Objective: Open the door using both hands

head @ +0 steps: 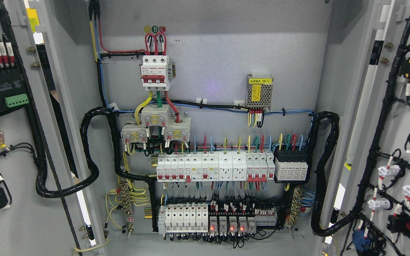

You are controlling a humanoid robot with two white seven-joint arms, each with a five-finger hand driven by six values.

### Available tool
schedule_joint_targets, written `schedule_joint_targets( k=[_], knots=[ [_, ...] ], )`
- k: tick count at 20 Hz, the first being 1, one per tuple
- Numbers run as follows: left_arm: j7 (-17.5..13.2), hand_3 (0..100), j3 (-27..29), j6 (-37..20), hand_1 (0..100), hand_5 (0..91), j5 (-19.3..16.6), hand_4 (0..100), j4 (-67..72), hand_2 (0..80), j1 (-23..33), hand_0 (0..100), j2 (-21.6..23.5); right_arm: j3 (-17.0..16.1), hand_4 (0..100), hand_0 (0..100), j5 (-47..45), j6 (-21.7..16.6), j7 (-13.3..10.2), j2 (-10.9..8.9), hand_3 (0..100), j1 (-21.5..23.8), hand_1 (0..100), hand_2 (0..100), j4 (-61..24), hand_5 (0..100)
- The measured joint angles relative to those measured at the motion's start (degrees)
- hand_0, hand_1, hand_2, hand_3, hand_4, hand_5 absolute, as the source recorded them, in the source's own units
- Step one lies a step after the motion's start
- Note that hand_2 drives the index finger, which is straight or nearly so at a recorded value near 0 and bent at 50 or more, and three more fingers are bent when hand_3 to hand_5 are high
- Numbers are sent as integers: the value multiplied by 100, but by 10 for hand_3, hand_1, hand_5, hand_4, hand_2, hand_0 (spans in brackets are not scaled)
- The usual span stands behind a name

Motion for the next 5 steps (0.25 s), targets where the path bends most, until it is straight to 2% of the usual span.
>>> schedule_joint_targets(
  k=[5],
  knots=[
    [14, 0, -49, 6, 556, 0, -18, 0, 183, 0, -64, 120, -27, -42, 0, 0, 67, -4, -121, 10, 0, -7, 500, 40, 108, 0]
  ],
)
